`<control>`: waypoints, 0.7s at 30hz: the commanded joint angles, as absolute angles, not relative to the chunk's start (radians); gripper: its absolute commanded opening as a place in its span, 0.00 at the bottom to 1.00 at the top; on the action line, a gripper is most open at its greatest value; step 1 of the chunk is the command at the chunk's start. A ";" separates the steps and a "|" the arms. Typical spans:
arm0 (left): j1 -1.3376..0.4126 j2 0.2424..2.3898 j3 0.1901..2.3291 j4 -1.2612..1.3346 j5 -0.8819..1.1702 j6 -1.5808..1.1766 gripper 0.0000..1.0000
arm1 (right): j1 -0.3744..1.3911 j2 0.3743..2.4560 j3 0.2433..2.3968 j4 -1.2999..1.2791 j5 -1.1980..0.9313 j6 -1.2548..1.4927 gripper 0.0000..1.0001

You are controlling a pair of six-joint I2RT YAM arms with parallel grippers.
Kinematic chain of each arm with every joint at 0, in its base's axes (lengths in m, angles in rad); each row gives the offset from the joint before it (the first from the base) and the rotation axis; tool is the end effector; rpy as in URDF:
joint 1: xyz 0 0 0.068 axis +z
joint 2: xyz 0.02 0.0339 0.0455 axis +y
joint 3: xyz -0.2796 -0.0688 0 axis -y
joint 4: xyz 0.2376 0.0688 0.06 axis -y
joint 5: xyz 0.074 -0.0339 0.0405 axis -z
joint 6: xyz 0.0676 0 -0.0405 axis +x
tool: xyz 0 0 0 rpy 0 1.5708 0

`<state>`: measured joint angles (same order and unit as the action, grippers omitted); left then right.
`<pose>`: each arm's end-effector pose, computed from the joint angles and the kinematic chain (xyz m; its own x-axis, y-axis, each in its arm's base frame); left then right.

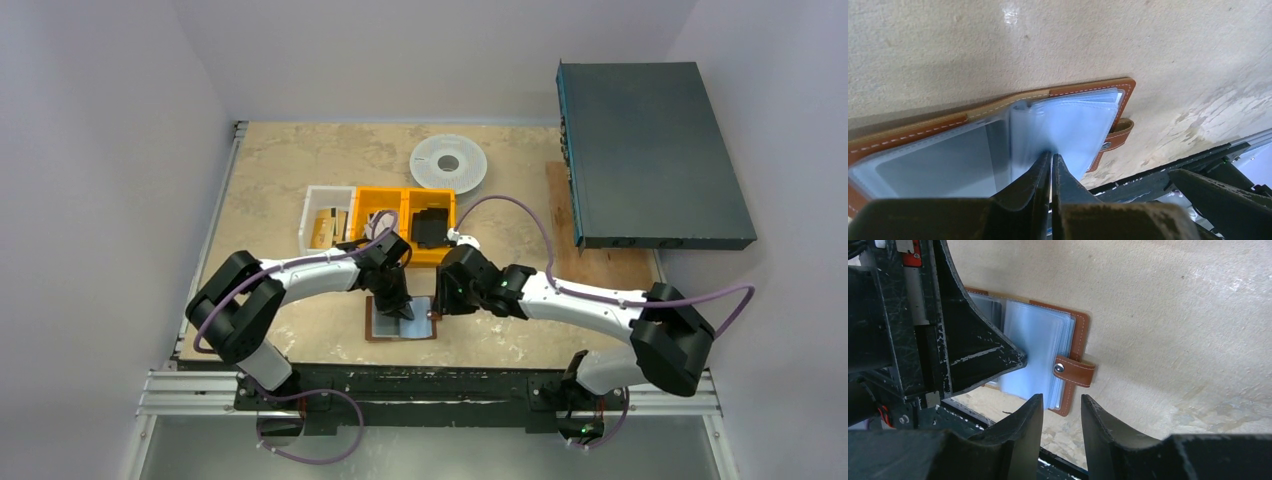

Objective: Take the credit cards out of the card holder
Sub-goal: Remove the credit card from the card holder.

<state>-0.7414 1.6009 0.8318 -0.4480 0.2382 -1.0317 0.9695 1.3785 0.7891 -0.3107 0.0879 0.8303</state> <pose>0.2026 -0.2071 0.1398 -0.9701 -0.2425 0.0121 -0.2259 0.8833 -0.4109 0.1663 0.2319 0.1950 -0.8825 0.0134 -0.4701 -0.2062 0.8874 0.4124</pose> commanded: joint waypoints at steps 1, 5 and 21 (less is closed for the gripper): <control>-0.753 1.601 0.869 -0.428 0.243 -1.043 0.05 | 0.970 1.366 0.834 -0.325 0.117 0.818 0.33; -0.754 1.545 0.870 -0.456 0.222 -1.031 0.08 | 0.975 1.421 0.837 -0.260 0.049 0.820 0.28; -0.654 1.305 0.753 -0.631 0.103 -0.973 0.11 | 1.014 1.621 0.962 -0.191 0.004 0.800 0.23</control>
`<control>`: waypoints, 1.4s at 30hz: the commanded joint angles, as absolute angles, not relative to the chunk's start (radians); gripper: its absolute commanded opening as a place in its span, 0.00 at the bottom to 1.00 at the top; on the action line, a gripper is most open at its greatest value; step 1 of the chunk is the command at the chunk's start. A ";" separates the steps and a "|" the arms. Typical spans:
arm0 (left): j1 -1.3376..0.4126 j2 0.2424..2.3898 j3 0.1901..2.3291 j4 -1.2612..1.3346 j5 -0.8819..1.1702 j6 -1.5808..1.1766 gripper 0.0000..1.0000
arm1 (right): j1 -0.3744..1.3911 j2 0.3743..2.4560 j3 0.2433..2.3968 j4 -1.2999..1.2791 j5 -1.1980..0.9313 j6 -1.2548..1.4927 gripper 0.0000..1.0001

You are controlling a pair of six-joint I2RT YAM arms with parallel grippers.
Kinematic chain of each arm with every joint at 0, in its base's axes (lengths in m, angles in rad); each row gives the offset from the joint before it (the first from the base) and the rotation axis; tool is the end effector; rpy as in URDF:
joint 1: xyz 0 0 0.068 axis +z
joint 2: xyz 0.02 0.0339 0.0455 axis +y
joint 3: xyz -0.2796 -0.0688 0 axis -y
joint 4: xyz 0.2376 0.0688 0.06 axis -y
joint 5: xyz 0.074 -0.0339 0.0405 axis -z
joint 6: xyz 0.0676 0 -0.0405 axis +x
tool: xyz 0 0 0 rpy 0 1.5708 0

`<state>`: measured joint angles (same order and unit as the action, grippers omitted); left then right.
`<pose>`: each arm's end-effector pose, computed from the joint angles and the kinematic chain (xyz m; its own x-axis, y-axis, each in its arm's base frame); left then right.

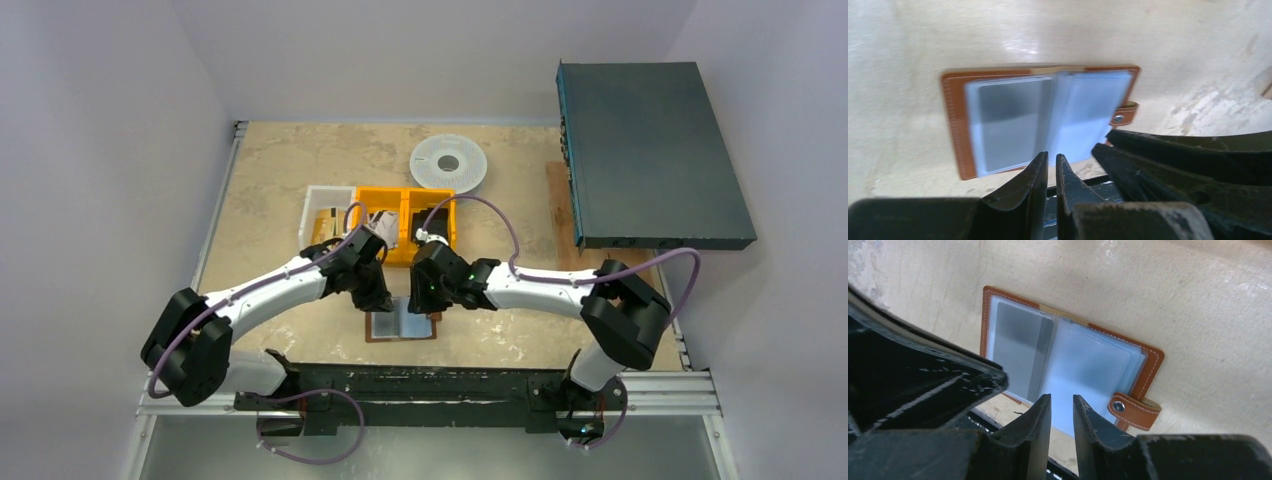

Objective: Take the credit cards out of the card holder
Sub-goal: Remove the credit card from the card holder.

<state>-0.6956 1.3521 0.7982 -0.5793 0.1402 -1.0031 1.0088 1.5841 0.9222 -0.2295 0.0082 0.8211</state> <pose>0.1879 -0.1692 0.1848 -0.9472 -0.2968 -0.1211 -0.2206 0.8777 -0.4254 0.1800 0.2849 0.1842 -0.8998 -0.0554 -0.4328 -0.2713 0.8479 0.4555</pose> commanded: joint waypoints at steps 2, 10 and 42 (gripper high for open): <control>-0.627 1.288 0.726 -0.633 0.101 -0.962 0.11 | 1.015 1.646 0.965 -0.195 0.004 0.796 0.22; -0.588 1.289 0.667 -0.620 0.105 -0.934 0.11 | 1.011 1.656 0.906 -0.238 0.030 0.814 0.20; -0.617 1.415 0.670 -0.529 0.165 -0.922 0.16 | 1.011 1.691 0.850 -0.206 0.004 0.819 0.17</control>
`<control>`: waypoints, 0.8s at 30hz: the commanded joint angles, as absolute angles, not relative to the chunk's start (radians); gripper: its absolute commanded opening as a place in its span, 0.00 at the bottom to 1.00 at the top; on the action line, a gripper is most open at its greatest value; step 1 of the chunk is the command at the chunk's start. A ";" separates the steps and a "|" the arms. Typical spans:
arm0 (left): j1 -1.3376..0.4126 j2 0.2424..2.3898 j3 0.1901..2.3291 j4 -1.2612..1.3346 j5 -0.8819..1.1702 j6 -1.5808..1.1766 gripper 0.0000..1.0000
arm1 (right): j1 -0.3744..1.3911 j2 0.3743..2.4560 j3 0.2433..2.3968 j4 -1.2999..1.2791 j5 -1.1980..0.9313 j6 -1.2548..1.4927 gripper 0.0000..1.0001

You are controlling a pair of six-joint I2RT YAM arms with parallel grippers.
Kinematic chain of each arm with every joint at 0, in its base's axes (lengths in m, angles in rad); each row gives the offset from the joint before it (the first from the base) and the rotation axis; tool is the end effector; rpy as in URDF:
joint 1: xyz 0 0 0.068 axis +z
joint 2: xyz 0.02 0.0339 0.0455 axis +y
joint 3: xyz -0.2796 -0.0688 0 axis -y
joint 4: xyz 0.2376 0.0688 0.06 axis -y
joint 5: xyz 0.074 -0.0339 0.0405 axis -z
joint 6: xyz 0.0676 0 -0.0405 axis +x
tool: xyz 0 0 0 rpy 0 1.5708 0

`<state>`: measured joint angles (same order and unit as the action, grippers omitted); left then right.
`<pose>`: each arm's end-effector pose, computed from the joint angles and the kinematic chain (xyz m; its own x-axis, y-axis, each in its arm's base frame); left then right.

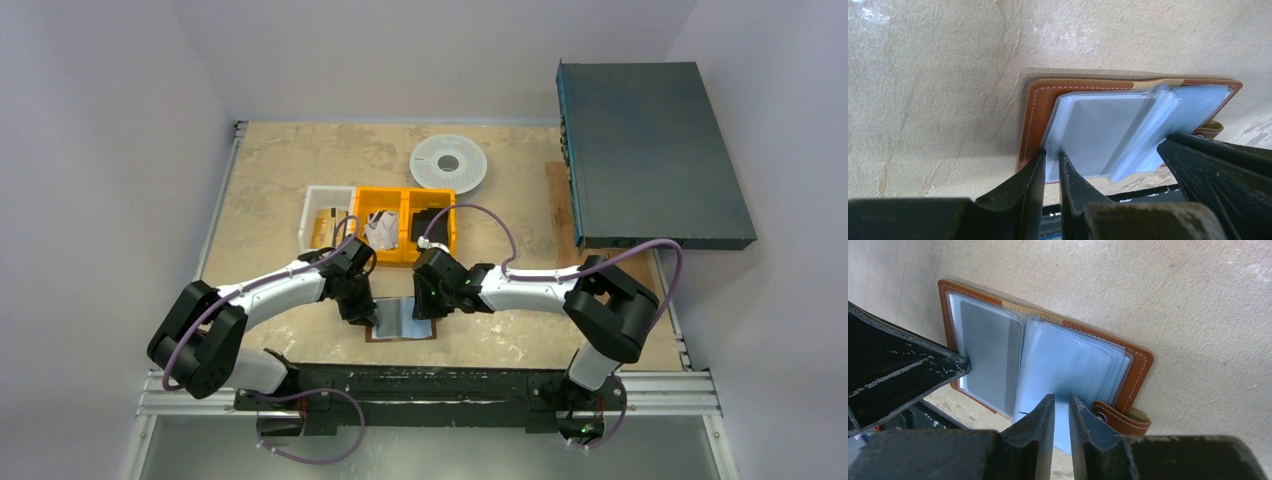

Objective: Take the credit cards out of the card holder
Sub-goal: Remove the credit card from the card holder.

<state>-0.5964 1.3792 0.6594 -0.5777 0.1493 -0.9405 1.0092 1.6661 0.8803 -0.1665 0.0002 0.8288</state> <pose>0.1788 -0.1336 0.1408 -0.9451 -0.3240 -0.0434 -0.2966 0.9058 -0.3025 0.1806 0.2870 0.1508 -0.9171 -0.0734 -0.3919 -0.2521 0.8683 0.4273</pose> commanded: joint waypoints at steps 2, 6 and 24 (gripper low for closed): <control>-0.627 1.435 0.677 -0.506 0.189 -0.931 0.16 | 1.011 1.695 0.852 -0.204 0.003 0.819 0.18; -0.637 1.446 0.667 -0.433 0.242 -0.966 0.17 | 1.011 1.698 0.854 -0.207 0.004 0.817 0.17; -0.637 1.322 0.676 -0.371 0.302 -1.022 0.08 | 1.011 1.719 0.842 -0.187 0.003 0.807 0.17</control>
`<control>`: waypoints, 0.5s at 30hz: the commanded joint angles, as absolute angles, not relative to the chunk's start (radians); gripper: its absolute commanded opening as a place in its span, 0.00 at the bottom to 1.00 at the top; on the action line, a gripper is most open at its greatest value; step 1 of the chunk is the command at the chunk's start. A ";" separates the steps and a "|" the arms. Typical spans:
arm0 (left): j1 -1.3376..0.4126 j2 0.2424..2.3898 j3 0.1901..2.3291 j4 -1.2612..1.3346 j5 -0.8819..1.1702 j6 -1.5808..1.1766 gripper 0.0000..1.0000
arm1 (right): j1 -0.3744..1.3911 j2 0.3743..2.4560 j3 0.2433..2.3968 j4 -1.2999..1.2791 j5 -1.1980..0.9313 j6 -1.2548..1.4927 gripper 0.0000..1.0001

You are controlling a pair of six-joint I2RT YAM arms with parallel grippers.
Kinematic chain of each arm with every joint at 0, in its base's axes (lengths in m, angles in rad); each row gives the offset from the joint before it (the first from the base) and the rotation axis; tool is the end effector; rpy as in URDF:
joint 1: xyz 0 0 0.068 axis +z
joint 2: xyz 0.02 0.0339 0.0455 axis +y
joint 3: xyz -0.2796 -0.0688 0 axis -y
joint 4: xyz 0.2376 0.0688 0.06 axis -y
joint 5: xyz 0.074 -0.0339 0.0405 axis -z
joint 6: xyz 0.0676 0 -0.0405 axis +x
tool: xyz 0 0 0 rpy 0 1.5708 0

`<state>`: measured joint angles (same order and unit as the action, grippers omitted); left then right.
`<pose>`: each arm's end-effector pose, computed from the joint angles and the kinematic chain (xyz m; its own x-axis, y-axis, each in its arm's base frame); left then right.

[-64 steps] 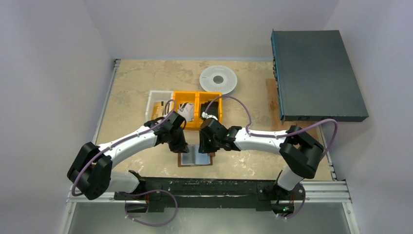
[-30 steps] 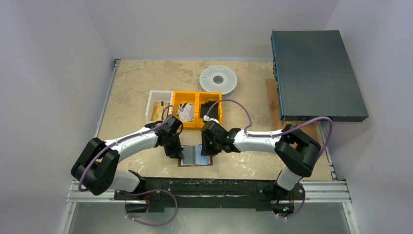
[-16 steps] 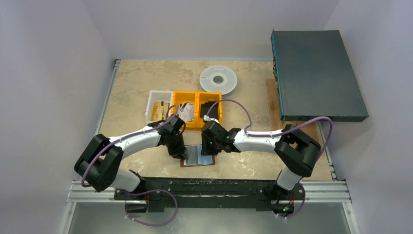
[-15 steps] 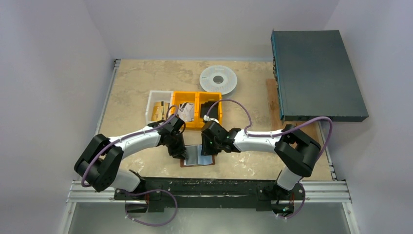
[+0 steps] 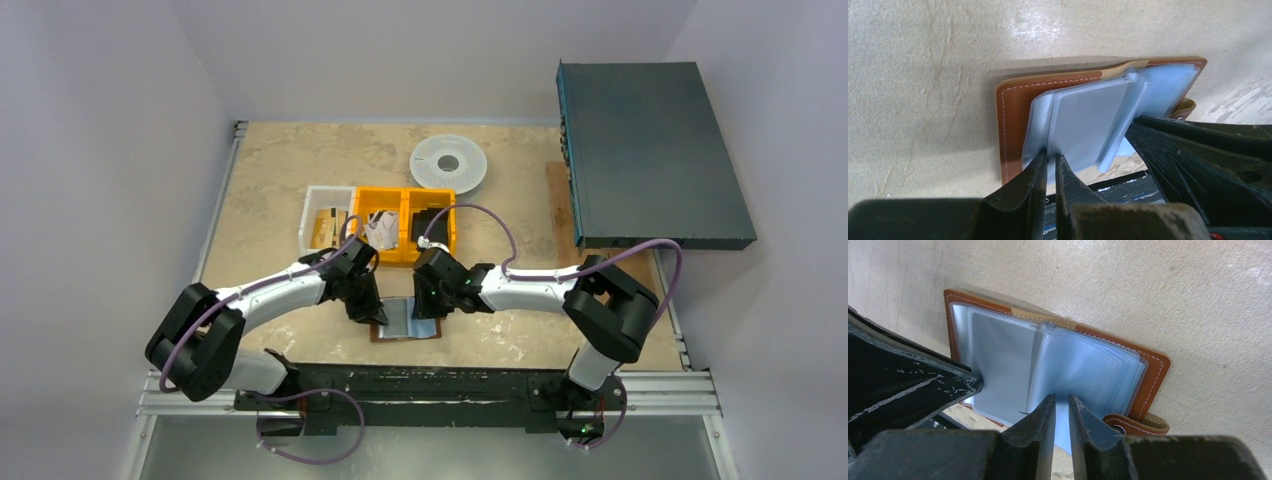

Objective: Take the credit cards out of the card holder
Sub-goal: Remove the credit card from the card holder.

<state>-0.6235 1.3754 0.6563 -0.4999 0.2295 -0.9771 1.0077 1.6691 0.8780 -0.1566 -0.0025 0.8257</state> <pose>0.1795 -0.1481 0.1452 -0.9504 -0.3107 -0.0158 -0.2780 0.8710 -0.4051 0.1812 0.2874 0.1500 -0.9160 -0.0742 -0.3942 -0.2553 0.8658 0.4303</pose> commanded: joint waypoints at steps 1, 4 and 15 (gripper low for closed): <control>-0.637 1.316 0.680 -0.374 0.302 -1.022 0.07 | 1.011 1.719 0.842 -0.186 0.003 0.807 0.17; -0.638 1.296 0.690 -0.385 0.302 -1.022 0.04 | 1.011 1.717 0.841 -0.186 0.005 0.807 0.17; -0.664 1.307 0.736 -0.410 0.297 -1.013 0.01 | 1.011 1.688 0.845 -0.191 0.003 0.809 0.17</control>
